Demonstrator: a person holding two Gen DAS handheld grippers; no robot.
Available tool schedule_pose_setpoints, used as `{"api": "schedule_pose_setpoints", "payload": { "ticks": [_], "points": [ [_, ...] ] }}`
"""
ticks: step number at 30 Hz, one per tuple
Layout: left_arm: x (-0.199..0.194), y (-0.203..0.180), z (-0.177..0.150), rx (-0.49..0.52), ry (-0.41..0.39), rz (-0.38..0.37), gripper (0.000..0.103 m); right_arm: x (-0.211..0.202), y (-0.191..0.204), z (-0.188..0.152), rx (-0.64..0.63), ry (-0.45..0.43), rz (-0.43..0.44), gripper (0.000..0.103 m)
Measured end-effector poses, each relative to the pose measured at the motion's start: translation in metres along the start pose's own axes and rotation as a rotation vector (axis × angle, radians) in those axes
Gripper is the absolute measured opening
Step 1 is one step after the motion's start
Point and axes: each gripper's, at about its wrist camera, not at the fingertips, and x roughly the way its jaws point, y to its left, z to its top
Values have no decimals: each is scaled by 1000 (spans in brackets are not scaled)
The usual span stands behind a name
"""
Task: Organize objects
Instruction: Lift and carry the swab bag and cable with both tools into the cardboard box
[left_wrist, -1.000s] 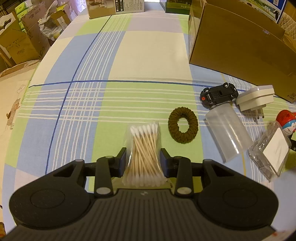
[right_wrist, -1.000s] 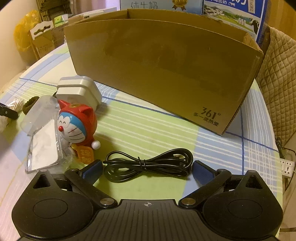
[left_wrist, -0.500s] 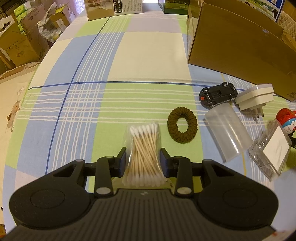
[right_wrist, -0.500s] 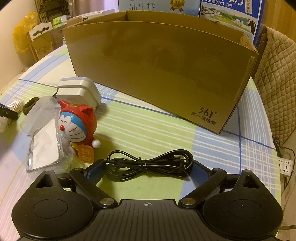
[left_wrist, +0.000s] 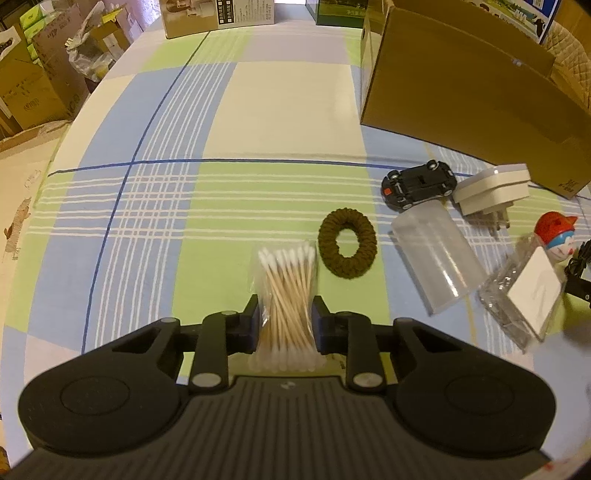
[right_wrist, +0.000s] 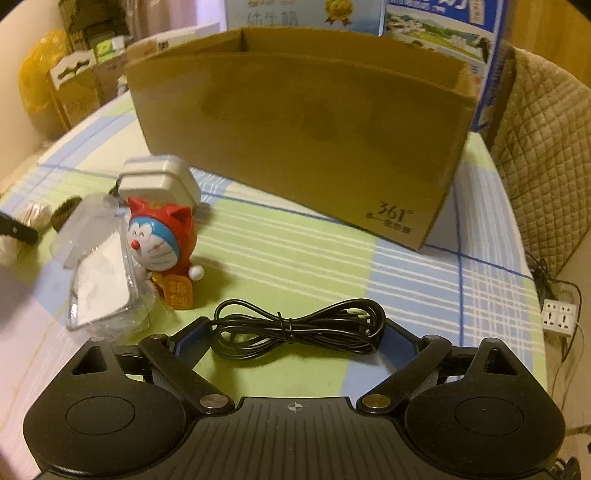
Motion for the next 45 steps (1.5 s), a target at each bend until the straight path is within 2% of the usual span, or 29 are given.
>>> {"api": "schedule_pose_setpoints", "payload": {
  "ticks": [10,23,35,45],
  "points": [
    [-34,-9,17,8,-72,-48,23,-31,-2,17,45,-85,1,92],
    [-76,-49,58,73,-198,-159,23,-56,16,69,-20,-214,77,92],
    [-89,-92,103,120,-275,-238,23,-60,14,110,-67,-298,102,92],
    [-86,-124,138,152,-306,-271,23,-48,-4,140,-57,-334,64,92]
  ]
}}
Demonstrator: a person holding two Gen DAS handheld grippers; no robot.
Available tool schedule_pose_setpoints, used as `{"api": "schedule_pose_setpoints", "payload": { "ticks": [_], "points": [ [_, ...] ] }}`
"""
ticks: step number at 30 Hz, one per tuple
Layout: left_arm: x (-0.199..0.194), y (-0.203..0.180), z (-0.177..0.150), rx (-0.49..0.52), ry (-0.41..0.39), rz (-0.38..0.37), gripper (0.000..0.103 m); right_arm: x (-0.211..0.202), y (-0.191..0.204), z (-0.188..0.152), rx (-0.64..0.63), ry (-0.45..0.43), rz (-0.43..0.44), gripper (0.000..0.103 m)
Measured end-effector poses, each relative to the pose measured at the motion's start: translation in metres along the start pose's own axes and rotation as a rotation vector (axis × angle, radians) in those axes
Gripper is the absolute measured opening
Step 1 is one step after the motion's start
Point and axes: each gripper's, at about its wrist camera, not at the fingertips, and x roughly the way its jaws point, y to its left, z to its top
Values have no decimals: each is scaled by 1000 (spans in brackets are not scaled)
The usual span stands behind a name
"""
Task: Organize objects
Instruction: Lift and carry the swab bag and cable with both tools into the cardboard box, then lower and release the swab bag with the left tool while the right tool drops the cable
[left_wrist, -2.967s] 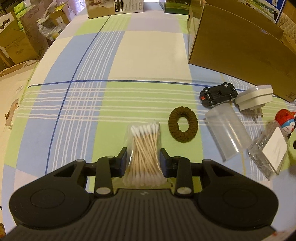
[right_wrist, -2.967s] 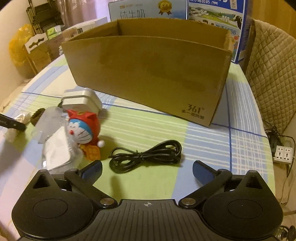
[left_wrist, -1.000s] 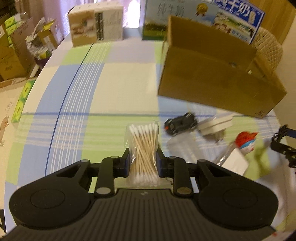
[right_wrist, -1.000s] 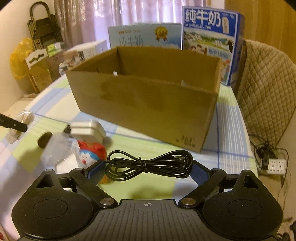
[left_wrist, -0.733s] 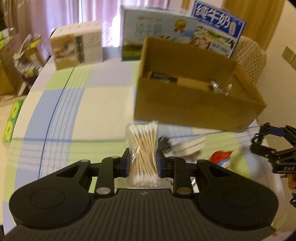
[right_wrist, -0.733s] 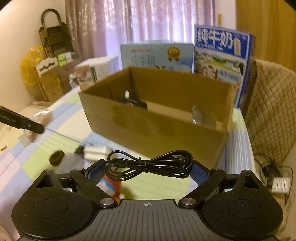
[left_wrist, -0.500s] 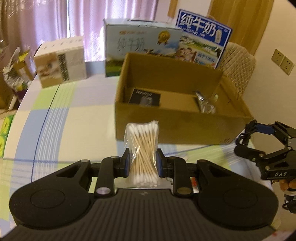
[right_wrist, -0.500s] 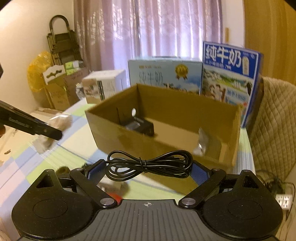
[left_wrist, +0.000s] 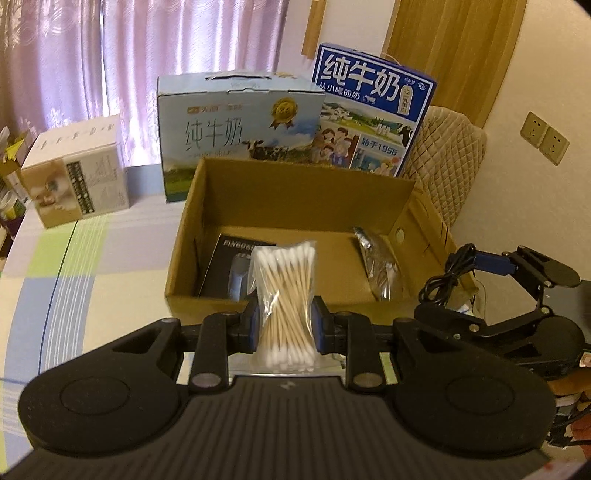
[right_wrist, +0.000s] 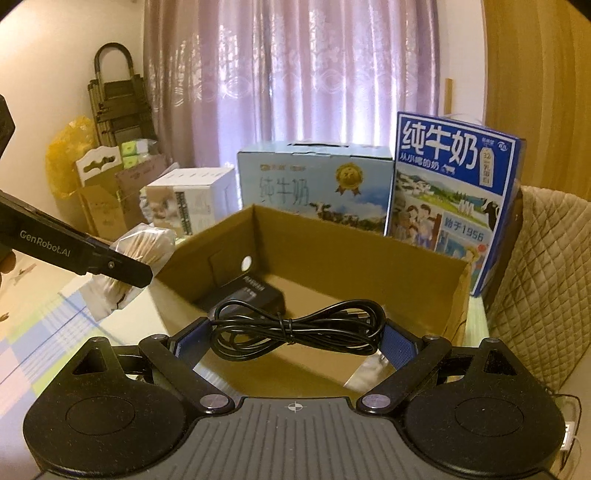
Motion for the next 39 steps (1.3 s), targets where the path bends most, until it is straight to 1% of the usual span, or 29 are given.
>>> {"api": "schedule_pose_setpoints", "payload": {
  "ticks": [10,13,19,26,33,39],
  "points": [
    [36,-13,24,5,14,-29,23,28,-20,13,21,8,-29,92],
    [47,-17,31,14,21,-34,23,39,-26,15,16,36,-44,92],
    [71,-24,44,39,43,-44,23,62,-37,18,-22,105,-44,92],
    [101,-23,48,35,104,-54,23,84,-44,18,-46,184,-31,92],
    [125,-15,47,10,188,-57,23,101,-49,22,-57,252,-1,92],
    [140,-12,48,-6,241,-56,23,107,-52,22,-61,272,1,92]
  ]
}}
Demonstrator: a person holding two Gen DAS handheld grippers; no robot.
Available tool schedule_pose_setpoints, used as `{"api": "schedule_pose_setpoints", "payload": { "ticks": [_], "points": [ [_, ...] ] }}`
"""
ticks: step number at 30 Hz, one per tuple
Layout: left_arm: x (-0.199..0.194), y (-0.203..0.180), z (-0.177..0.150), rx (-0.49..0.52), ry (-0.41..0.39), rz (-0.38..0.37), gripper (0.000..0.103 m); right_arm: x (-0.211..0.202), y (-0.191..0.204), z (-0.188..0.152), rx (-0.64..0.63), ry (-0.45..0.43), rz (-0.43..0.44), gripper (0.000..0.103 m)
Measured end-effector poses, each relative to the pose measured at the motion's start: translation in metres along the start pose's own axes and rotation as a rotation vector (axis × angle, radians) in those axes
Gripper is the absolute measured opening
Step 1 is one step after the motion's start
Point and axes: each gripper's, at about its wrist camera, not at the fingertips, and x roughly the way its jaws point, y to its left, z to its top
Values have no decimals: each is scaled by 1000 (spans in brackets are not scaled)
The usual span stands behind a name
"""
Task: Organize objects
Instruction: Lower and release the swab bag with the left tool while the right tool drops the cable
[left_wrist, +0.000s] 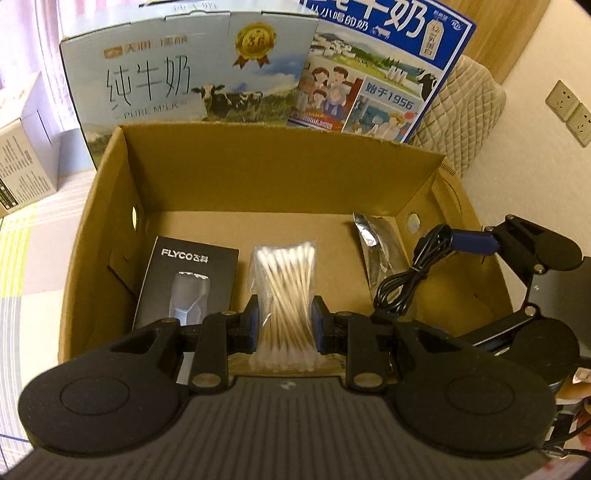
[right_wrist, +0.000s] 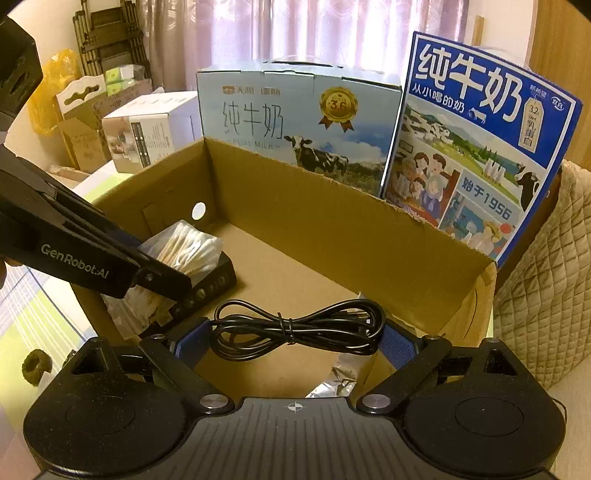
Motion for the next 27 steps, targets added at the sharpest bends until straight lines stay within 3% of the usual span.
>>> {"api": "schedule_pose_setpoints", "payload": {
  "ticks": [9,12,15,27],
  "points": [
    [9,2,0,-11,35,-9,24,1,-2,-2,0,10,0,92],
    [9,4,1,-24,38,-10,28,1,-2,-2,-2,12,3,92],
    [5,5,1,-26,24,2,41,2,-1,-1,-4,14,6,92],
    [-5,14,-1,-38,7,39,48,6,2,2,-6,21,32,92]
  ]
}}
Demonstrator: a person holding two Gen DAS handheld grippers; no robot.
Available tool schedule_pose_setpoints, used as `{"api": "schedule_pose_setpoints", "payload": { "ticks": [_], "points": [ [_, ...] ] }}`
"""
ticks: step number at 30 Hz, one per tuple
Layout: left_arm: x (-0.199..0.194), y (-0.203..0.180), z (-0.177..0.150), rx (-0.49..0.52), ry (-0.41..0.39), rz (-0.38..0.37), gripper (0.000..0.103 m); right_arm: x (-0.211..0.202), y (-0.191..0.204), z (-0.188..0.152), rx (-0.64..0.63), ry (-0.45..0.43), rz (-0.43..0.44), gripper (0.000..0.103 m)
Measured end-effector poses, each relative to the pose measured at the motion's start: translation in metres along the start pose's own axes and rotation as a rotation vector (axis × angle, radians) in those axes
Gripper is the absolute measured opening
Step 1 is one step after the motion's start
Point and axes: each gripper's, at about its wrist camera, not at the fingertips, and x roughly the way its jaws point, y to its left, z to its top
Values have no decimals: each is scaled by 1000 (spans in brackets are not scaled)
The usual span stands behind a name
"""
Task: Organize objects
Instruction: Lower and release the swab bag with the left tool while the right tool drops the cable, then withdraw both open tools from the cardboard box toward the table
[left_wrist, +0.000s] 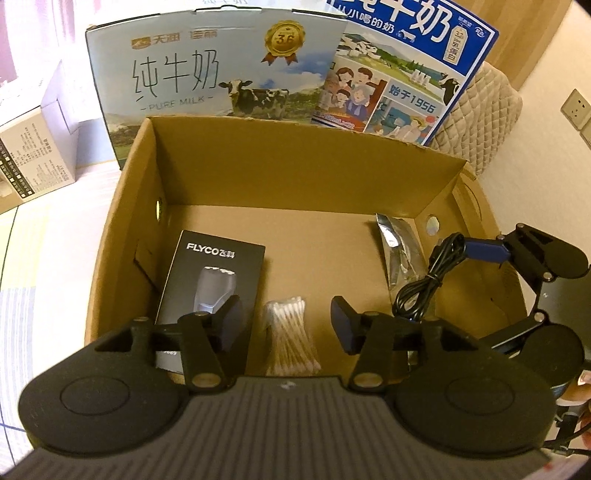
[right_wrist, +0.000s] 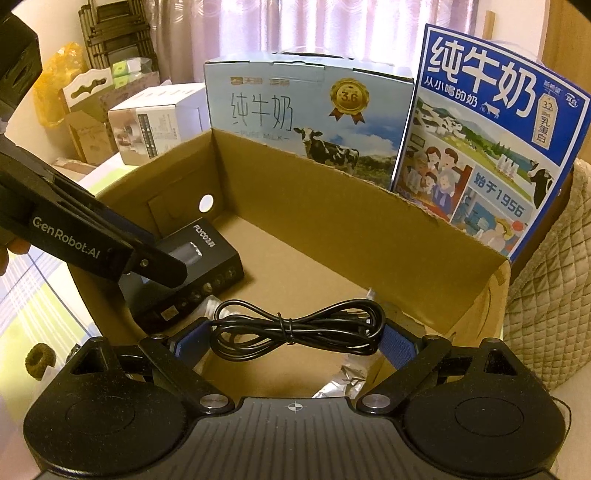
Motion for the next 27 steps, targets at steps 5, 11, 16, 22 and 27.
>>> {"api": "schedule_pose_setpoints", "payload": {
  "ticks": [5,11,16,22,27],
  "points": [
    [-3,4,-1,-5,-7,14,58,1,3,1,14,-11,28,93],
    [-11,8,-2,-7,-27,20,70,-1,6,2,22,-31,6,96],
    [-16,10,-4,-5,-35,32,73,-9,3,4,42,-57,0,99],
    [-20,10,-6,-4,-39,34,74,-16,2,3,53,-67,-5,101],
    [-23,9,-8,-5,-44,35,74,-22,1,-1,72,-75,-10,101]
  ]
}}
